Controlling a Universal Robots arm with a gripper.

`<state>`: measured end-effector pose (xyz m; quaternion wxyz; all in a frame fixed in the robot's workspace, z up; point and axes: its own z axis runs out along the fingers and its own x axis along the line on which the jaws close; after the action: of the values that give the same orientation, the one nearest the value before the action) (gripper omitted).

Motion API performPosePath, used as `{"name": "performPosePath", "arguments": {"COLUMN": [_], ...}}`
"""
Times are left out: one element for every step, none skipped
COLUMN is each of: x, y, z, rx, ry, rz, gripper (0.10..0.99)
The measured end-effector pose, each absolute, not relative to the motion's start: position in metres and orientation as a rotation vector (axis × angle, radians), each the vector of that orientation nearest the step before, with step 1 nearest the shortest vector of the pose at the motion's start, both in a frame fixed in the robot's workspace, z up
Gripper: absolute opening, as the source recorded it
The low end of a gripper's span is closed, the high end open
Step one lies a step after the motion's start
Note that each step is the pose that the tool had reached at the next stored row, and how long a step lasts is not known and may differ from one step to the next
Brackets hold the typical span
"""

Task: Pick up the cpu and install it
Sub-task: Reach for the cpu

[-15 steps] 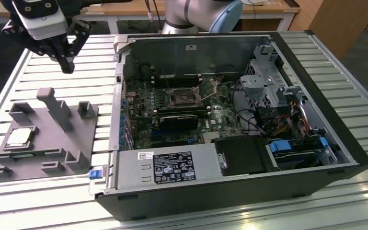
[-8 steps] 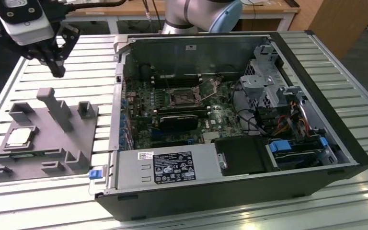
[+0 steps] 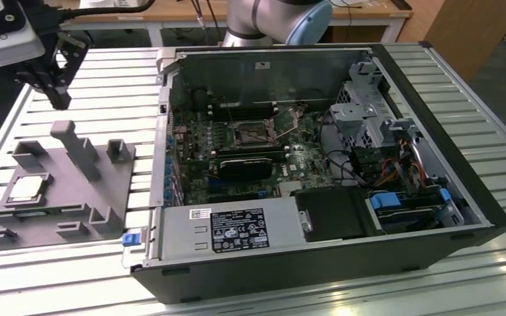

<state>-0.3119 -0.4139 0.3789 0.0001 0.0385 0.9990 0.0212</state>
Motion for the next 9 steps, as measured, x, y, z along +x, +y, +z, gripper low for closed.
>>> {"name": "performPosePath", "arguments": {"x": [-0.316, -0.32, -0.324, -0.328, -0.332, -0.335, -0.339, -0.343, -0.346], "y": [-0.414, -0.414, -0.414, -0.414, -0.414, -0.414, -0.414, -0.414, -0.414], "z": [0.378, 0.377, 0.377, 0.376, 0.375, 0.375, 0.375, 0.375, 0.375], "rx": [0.121, 0.121, 0.121, 0.121, 0.121, 0.121, 0.121, 0.121, 0.121], "ry": [3.138, 3.138, 3.138, 3.138, 3.138, 3.138, 3.138, 3.138, 3.138], "rz": [0.067, 0.067, 0.067, 0.067, 0.067, 0.069, 0.073, 0.079, 0.085], "gripper": [0.106, 0.106, 0.106, 0.106, 0.106, 0.106, 0.106, 0.106, 0.106]}}
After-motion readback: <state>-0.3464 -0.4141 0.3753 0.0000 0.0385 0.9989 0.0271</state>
